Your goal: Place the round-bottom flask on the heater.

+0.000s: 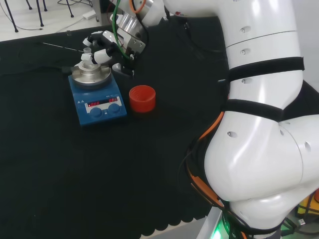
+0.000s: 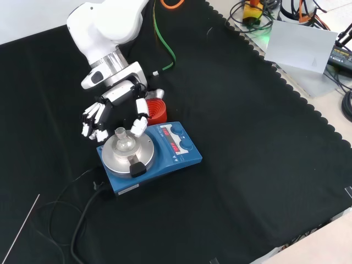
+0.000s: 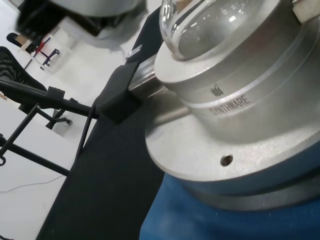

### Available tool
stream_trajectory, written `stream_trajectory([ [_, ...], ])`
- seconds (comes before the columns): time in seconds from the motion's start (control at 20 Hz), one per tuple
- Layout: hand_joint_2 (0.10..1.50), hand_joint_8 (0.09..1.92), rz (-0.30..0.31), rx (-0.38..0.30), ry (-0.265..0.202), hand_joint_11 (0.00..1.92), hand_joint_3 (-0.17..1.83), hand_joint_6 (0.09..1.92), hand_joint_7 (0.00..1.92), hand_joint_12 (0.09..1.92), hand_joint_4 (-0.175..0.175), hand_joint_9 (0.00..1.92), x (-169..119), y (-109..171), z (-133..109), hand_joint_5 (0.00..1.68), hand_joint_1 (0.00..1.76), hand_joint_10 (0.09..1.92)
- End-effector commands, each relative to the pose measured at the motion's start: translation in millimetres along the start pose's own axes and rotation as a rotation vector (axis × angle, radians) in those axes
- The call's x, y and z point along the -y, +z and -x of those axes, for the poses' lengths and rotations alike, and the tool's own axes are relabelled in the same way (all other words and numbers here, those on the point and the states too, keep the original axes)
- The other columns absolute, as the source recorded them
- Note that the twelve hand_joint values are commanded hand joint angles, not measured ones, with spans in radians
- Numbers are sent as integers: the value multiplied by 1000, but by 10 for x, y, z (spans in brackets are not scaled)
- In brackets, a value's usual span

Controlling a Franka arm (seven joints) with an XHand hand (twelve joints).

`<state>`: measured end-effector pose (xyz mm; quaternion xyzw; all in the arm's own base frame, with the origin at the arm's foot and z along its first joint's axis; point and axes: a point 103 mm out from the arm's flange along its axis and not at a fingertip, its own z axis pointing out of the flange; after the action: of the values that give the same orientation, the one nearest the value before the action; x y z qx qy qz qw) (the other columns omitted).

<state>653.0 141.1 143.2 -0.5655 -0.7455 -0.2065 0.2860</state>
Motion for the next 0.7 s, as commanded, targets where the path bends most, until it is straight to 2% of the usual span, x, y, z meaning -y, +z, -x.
stream_trajectory([
  [0.05,536,470,-8,10,6,0,570,503,143,1158,2,319,102,-76,-14,457,808,621],
  [0.7,561,512,15,66,44,0,502,257,141,1167,24,292,600,-556,-92,377,780,656],
])
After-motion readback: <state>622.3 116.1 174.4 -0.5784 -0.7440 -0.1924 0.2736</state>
